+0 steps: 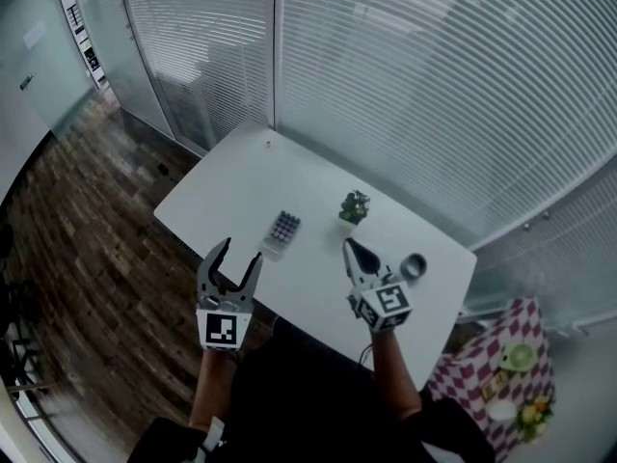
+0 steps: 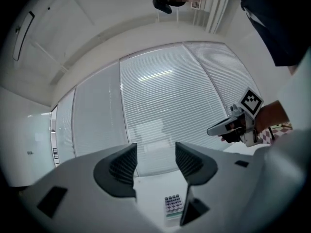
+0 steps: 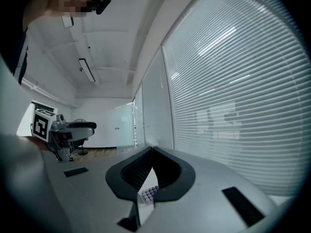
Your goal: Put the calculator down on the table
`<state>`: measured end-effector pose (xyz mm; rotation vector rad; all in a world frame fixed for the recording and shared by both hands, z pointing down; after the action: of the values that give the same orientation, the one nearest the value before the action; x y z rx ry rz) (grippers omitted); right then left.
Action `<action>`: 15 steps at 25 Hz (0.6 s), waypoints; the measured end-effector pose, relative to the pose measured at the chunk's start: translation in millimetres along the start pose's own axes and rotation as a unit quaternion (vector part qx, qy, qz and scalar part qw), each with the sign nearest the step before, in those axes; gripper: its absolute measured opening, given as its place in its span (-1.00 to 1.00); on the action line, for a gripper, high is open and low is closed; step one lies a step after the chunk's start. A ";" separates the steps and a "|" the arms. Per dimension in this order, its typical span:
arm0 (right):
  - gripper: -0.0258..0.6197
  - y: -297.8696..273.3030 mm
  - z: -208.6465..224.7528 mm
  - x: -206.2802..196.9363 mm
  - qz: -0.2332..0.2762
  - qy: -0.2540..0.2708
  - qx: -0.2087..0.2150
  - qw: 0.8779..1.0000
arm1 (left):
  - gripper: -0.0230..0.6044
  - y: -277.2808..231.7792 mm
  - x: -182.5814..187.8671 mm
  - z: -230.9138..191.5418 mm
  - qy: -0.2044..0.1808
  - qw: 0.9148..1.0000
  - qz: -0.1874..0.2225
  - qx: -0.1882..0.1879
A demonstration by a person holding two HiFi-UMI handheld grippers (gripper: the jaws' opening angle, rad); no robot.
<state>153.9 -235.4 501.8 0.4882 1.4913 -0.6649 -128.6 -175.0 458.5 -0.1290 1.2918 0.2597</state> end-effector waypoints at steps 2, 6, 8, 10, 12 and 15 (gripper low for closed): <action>-0.90 0.7 -0.8 -0.5 -0.003 -0.003 -0.004 1.000 | -0.20 2.3 3.4 -0.9 -0.004 1.000 0.008 0.003; -0.90 2.2 -2.5 1.1 -0.012 -0.003 -0.004 1.000 | -0.88 6.3 4.9 -0.9 0.021 1.000 0.012 0.011; -0.90 2.6 -6.7 3.2 -0.010 -0.005 0.005 1.000 | -0.90 5.8 2.9 1.4 0.014 1.000 0.011 -0.002; -0.90 2.9 -10.3 7.5 -0.008 -0.009 0.010 1.000 | -0.91 5.8 2.3 3.8 0.015 1.000 0.010 -0.009; -0.90 3.3 -10.9 8.8 -0.006 -0.011 0.012 1.000 | -0.91 6.0 3.2 5.7 0.021 1.000 0.011 -0.010; -0.90 2.8 -10.7 7.1 -0.006 -0.005 0.016 1.000 | -0.91 6.5 4.0 7.4 0.020 1.000 0.010 -0.012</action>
<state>147.6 -226.9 494.1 0.4997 1.4764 -0.6992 -122.4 -166.6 457.0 -0.1421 1.3316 0.2913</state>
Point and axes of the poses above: the fingertips, and each gripper's own axes: y backward along the fingers, z to its right, x out of its top, the point moved 8 cm from there along y, backward along the fingers, and after that the axes turned 5 degrees about x, right-handed, at the moved point
